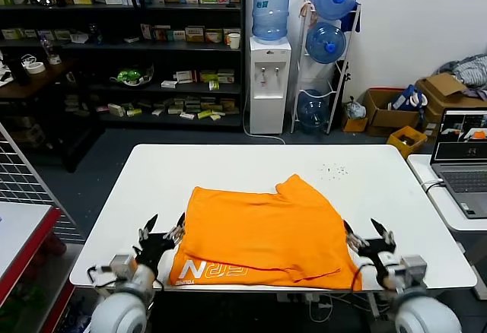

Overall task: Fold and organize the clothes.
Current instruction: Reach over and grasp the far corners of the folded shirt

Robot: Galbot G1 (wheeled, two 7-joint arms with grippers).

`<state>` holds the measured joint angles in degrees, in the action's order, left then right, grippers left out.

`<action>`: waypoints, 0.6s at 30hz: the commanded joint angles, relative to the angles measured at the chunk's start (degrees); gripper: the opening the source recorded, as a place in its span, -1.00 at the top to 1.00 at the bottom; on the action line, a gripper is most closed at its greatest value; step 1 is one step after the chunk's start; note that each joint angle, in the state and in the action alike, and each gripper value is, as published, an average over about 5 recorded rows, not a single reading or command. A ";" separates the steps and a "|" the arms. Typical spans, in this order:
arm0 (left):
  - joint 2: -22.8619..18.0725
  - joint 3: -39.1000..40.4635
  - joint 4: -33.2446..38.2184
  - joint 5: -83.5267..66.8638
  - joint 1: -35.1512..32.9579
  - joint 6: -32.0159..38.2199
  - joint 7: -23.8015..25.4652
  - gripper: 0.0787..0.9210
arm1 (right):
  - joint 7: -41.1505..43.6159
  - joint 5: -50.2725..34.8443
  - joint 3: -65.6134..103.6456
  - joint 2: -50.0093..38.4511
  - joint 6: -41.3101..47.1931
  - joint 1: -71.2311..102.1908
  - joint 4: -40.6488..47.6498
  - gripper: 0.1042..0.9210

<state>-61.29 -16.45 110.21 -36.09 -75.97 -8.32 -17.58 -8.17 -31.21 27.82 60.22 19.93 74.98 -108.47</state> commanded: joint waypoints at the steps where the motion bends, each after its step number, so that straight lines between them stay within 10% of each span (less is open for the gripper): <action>1: -3.67 14.48 -34.42 -9.78 36.52 -5.43 2.80 -0.73 | -2.38 -5.01 -18.52 6.00 6.10 -38.91 28.87 -0.74; 18: -4.42 19.11 -42.33 -9.13 40.31 -10.39 6.30 -0.77 | 2.27 -1.67 -20.78 12.92 8.14 -43.75 46.97 -0.76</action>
<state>-64.85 -1.25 76.75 -43.72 -43.45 -16.09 -12.88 -7.07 -32.99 10.87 70.21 26.57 39.44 -72.27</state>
